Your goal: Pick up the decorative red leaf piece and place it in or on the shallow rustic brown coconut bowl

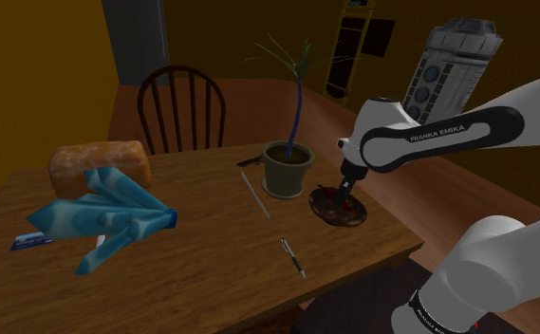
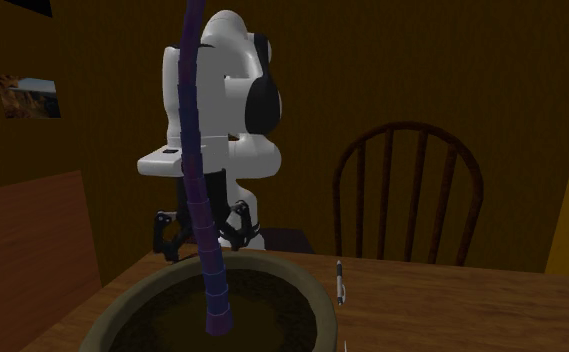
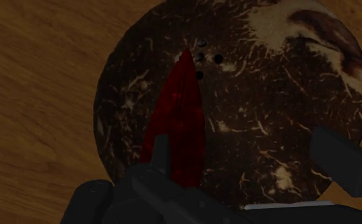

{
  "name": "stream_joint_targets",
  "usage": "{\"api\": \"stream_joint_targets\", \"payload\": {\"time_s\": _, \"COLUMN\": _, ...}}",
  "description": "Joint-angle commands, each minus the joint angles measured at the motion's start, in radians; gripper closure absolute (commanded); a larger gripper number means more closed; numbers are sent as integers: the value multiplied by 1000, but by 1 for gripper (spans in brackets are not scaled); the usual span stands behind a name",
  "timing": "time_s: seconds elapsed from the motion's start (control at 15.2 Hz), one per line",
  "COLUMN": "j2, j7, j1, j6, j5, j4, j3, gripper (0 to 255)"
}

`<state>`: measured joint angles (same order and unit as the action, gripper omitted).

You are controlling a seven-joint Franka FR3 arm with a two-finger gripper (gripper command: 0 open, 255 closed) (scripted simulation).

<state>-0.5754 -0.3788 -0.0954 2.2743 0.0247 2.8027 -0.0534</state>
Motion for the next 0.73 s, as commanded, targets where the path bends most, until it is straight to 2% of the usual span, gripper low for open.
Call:
{"api": "stream_joint_targets", "payload": {"time_s": 0.0, "j2": -35, "j7": 0, "j1": -1, "j6": -66, "j5": 0, "j4": -30, "j3": 1, "gripper": 0}}
{"api": "stream_joint_targets", "payload": {"time_s": 0.13, "j2": -71, "j7": 0, "j1": -1, "j6": -142, "j5": -1, "j4": -70, "j3": 3, "gripper": 0}}
{"api": "stream_joint_targets", "payload": {"time_s": 0.66, "j2": -71, "j7": 0, "j1": -1, "j6": -142, "j5": -1, "j4": -70, "j3": 3, "gripper": 0}}
